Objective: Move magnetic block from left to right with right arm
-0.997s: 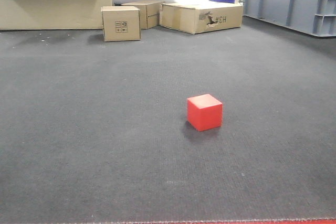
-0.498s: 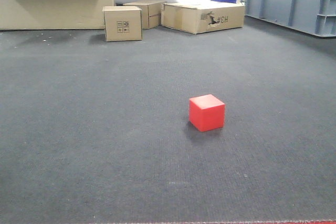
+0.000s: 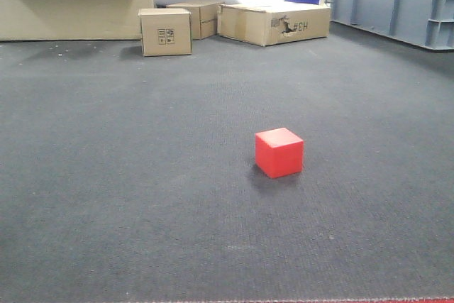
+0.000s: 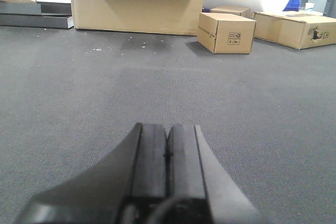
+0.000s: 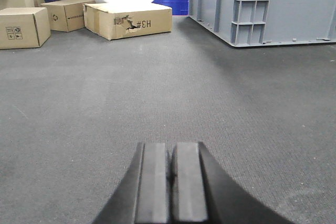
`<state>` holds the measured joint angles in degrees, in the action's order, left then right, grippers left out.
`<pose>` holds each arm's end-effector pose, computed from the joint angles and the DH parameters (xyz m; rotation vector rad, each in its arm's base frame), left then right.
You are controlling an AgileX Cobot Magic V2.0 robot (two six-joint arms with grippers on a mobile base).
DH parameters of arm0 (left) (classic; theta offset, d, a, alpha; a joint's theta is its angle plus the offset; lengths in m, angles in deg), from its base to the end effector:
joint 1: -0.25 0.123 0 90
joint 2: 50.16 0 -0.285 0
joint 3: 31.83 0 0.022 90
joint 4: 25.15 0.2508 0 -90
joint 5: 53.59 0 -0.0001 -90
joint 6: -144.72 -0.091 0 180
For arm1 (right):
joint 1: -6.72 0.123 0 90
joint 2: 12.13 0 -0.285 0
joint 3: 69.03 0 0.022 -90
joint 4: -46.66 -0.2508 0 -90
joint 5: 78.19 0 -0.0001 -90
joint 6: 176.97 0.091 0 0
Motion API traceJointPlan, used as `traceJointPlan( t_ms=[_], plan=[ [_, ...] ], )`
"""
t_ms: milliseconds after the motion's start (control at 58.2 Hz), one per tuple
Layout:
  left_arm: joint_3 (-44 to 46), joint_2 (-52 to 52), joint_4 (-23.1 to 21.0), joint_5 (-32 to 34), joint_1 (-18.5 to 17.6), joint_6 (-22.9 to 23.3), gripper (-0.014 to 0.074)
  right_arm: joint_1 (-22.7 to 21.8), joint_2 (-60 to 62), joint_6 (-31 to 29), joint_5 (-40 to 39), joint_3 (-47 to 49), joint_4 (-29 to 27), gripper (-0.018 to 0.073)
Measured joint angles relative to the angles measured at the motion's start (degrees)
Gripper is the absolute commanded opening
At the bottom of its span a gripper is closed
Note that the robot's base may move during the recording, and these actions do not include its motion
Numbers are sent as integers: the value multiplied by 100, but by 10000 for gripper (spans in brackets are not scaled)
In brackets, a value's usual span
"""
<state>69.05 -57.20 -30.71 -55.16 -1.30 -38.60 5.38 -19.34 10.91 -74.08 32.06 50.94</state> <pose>0.0568 -0.0018 0.2002 -0.0071 1.5313 -0.0547 0.0570 -0.0018 0.1972 0.0722 1.5730 0.0269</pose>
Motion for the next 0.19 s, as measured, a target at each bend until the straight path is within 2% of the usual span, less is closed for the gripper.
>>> traceJointPlan(
  t_ms=[189],
  plan=[
    [0,0,0,0,0,0,-126,0,0,0,0,0,0,58]
  ],
)
